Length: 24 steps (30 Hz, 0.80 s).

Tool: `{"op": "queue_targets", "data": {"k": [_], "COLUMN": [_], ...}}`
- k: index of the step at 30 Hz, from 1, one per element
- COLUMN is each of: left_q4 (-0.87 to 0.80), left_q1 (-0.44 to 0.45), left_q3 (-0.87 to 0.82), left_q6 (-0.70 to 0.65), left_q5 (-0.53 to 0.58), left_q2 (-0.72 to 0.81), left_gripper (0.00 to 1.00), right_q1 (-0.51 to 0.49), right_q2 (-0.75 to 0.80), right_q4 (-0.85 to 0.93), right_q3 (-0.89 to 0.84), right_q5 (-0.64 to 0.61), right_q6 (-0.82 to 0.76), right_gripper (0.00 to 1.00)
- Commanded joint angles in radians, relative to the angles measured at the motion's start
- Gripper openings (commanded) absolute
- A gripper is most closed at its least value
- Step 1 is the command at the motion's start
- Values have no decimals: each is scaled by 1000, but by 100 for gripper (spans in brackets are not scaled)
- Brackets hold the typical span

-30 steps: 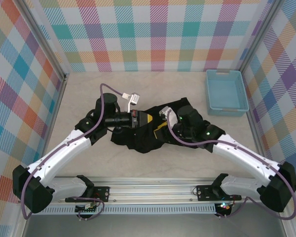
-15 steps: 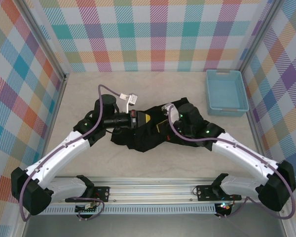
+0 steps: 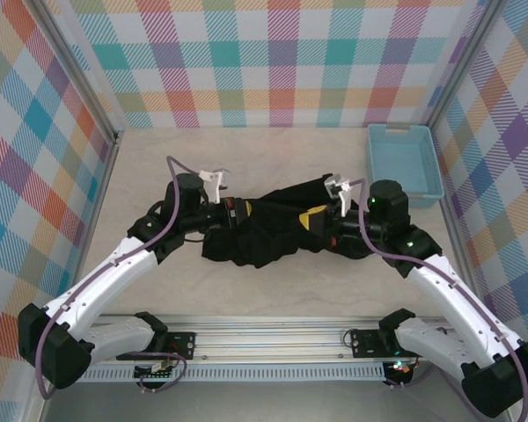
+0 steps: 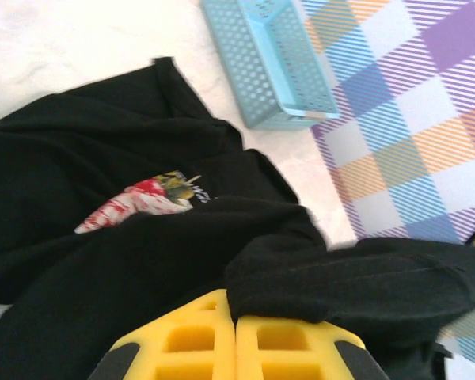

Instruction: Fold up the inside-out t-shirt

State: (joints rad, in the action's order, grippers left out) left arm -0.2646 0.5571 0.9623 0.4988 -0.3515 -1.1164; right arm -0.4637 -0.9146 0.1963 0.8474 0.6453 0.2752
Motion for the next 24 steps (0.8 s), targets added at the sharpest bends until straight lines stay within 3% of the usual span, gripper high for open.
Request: {"op": "queue_targets", "data": {"k": [1, 4, 7, 9, 12, 14, 17, 20, 24], "left_q4": [-36, 18, 70, 80, 117, 141, -1, -164, -85], "left_q1": [-19, -26, -32, -31, -31, -31, -31, -31, -32], "left_q3": [-27, -46, -55, -52, -62, -76, -42, -3, -28], "left_q6": [-38, -38, -24, -22, -32, -34, -39, -43, -34], "left_q5": [72, 16, -57, -69, -115, -132, 51, 223, 161], "left_q2": [1, 2, 11, 19, 31, 33, -6, -59, -41], "left_gripper": [0, 0, 0, 0, 0, 0, 0, 0, 0], "right_q1": [38, 65, 63, 63, 71, 116, 175, 203, 217], "right_q2": [16, 15, -19, -22, -3, 18, 43, 65, 56], "right_q4": [-160, -159, 3, 17, -19, -139, -281, -245, -153], "right_q3": [-25, -21, 33, 23, 11, -15, -17, 23, 36], "right_q5": [151, 132, 35, 2, 0, 87, 181, 179, 138], "right_q6": [98, 120, 53, 56, 100, 200, 320, 314, 267], "right_gripper": [0, 0, 0, 0, 0, 0, 0, 0, 0]}}
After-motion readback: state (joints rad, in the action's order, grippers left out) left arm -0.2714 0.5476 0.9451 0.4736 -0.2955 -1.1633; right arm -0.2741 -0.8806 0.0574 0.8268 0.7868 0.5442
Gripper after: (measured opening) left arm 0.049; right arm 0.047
